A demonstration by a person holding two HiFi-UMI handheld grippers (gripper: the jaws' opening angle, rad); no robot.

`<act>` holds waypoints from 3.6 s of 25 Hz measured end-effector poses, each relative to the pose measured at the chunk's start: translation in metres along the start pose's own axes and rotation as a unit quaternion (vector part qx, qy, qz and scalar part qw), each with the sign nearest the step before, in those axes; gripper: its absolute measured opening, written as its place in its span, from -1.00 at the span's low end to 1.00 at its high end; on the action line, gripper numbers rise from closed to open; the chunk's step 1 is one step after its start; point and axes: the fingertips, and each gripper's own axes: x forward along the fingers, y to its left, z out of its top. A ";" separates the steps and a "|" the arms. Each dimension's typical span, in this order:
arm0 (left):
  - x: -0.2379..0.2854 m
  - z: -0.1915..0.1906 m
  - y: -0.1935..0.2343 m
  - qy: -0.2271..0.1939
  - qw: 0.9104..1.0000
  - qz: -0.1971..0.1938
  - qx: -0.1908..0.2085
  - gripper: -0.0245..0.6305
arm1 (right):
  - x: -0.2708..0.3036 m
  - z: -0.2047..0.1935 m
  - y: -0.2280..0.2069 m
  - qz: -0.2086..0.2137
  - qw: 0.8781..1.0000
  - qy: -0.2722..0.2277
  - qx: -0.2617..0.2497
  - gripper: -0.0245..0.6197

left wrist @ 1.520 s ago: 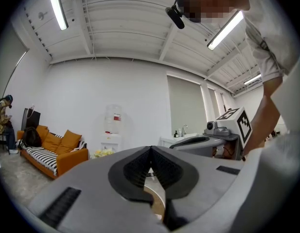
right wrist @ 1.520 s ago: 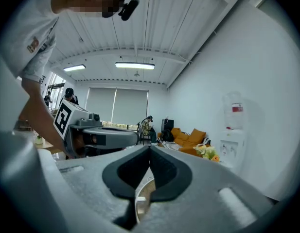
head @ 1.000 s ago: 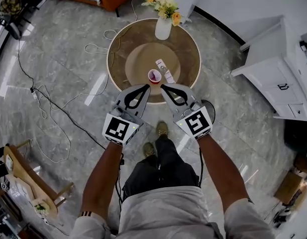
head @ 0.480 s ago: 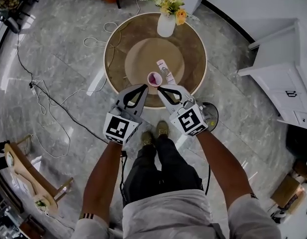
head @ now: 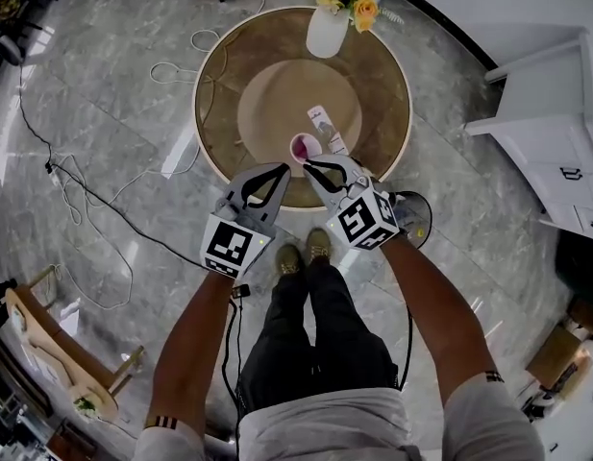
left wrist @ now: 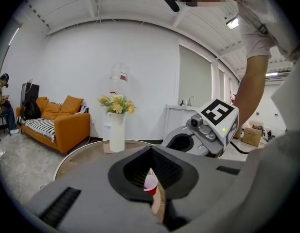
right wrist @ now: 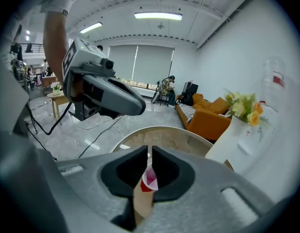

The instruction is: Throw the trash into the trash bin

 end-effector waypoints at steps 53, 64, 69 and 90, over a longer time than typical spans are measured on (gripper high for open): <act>0.060 -0.005 -0.087 -0.008 0.993 -0.119 -0.025 -0.93 | -0.102 -0.091 -0.009 -0.235 0.963 0.072 0.108 -0.86; 0.108 -0.005 -0.180 0.003 0.985 -0.174 0.001 -0.93 | -0.209 -0.171 -0.009 -0.303 0.929 0.100 0.189 -0.86; 0.125 -0.002 -0.220 0.014 0.981 -0.195 0.009 -0.93 | -0.243 -0.219 -0.003 -0.315 0.914 0.126 0.223 -0.86; 0.149 -0.005 -0.283 0.037 0.984 -0.176 0.019 -0.93 | -0.281 -0.338 0.007 -0.277 0.900 0.175 0.290 -0.72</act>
